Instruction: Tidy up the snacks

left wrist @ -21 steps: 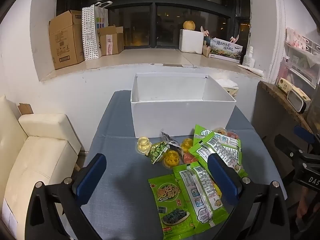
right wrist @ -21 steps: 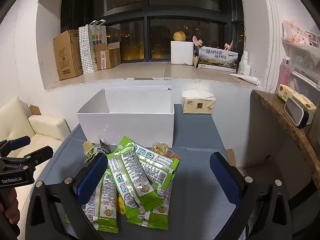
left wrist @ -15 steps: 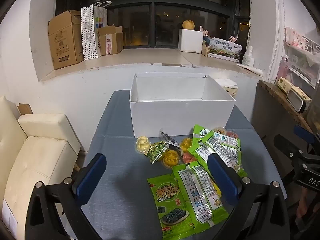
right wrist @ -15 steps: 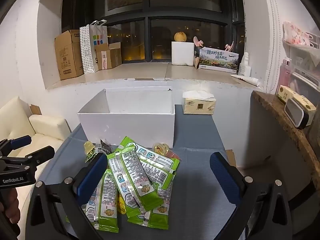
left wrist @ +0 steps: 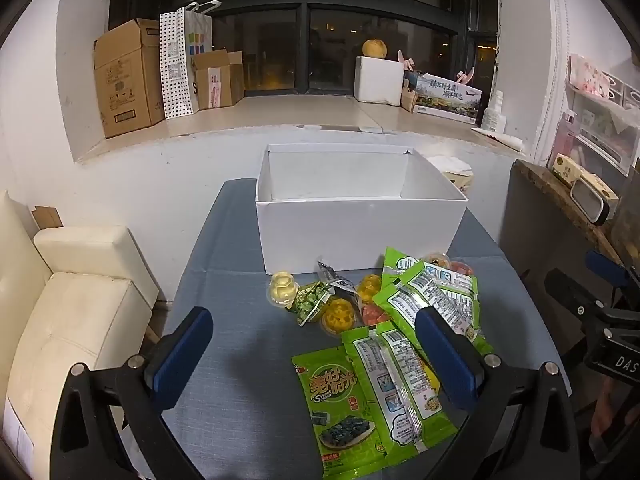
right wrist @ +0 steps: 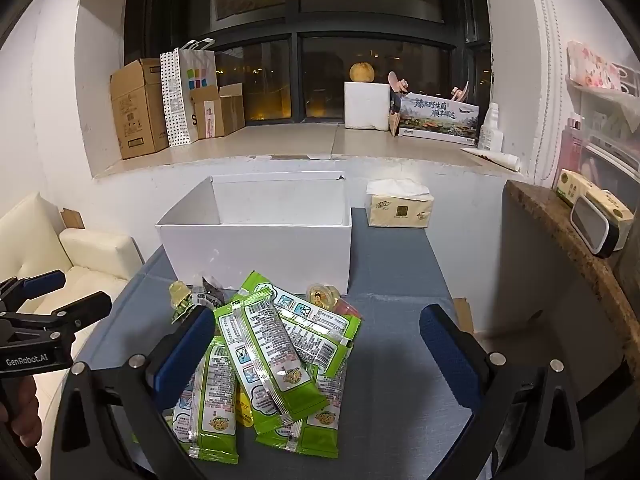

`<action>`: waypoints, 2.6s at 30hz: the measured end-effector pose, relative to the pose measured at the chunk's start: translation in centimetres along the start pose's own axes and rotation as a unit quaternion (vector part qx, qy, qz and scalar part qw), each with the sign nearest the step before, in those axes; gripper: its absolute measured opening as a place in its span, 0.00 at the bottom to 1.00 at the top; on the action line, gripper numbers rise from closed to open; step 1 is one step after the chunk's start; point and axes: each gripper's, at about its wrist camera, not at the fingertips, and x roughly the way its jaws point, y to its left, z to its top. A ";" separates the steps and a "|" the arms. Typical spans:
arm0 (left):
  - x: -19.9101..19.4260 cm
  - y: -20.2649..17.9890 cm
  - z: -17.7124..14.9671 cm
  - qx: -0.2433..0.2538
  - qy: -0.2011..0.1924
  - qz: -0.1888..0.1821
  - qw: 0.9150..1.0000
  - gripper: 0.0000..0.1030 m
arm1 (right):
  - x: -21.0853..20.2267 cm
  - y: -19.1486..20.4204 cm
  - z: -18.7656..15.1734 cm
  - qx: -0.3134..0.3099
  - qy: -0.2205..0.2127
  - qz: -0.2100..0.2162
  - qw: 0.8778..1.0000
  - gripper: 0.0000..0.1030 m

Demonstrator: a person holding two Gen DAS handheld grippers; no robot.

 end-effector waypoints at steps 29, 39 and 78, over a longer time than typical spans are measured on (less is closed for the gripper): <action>-0.2 0.1 0.0 -0.001 0.001 0.000 1.000 1.00 | -0.1 0.2 -0.1 -0.004 0.001 0.003 1.000 1.00; -0.2 0.0 -0.1 0.000 0.000 -0.002 1.000 1.00 | -0.1 0.2 -0.1 -0.006 0.001 0.003 1.000 1.00; 0.2 0.2 -0.5 -0.006 0.004 -0.015 1.000 1.00 | 2.1 1.0 -0.7 -0.040 0.023 0.040 0.998 1.00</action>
